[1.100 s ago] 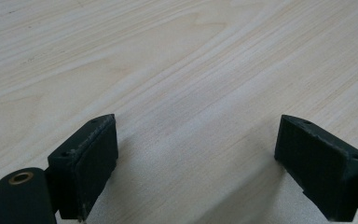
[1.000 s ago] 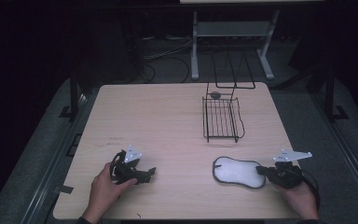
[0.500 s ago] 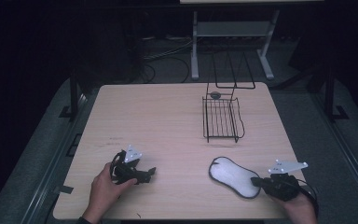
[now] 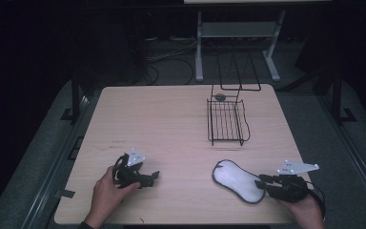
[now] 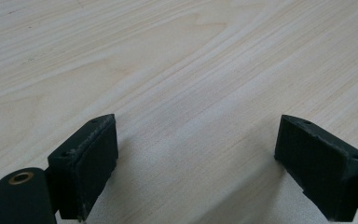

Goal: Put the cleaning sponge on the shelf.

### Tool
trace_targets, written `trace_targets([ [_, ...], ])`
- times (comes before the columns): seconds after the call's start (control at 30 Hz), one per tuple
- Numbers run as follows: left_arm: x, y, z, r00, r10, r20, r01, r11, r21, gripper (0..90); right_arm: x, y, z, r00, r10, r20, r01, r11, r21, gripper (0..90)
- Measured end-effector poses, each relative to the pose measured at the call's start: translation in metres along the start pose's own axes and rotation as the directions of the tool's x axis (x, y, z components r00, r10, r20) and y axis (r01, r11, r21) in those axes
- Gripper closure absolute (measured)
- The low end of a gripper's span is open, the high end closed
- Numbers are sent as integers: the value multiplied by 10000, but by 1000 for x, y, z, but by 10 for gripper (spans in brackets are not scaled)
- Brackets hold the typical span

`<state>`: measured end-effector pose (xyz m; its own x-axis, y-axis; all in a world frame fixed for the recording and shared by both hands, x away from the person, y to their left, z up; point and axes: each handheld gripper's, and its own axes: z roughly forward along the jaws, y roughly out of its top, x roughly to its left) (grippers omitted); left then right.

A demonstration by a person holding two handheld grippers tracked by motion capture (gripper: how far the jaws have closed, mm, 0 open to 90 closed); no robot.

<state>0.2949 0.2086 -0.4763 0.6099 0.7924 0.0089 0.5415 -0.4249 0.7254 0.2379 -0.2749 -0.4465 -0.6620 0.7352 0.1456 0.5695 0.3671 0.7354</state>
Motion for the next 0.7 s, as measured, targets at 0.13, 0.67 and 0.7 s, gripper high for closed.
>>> trace_targets([
  [0.13,0,0,0,10000,3,-1,-3,10000,8,124,-5,7,3,9998,189,24,-189,9998,-114,420],
  [0.67,0,0,0,10000,8,-6,-8,10000,6,124,-2,36,44,9964,-514,-681,557,9965,628,157],
  [0.7,0,0,0,10000,8,-7,-8,10000,9,124,-1,38,47,9960,-567,-698,616,9957,696,153],
])
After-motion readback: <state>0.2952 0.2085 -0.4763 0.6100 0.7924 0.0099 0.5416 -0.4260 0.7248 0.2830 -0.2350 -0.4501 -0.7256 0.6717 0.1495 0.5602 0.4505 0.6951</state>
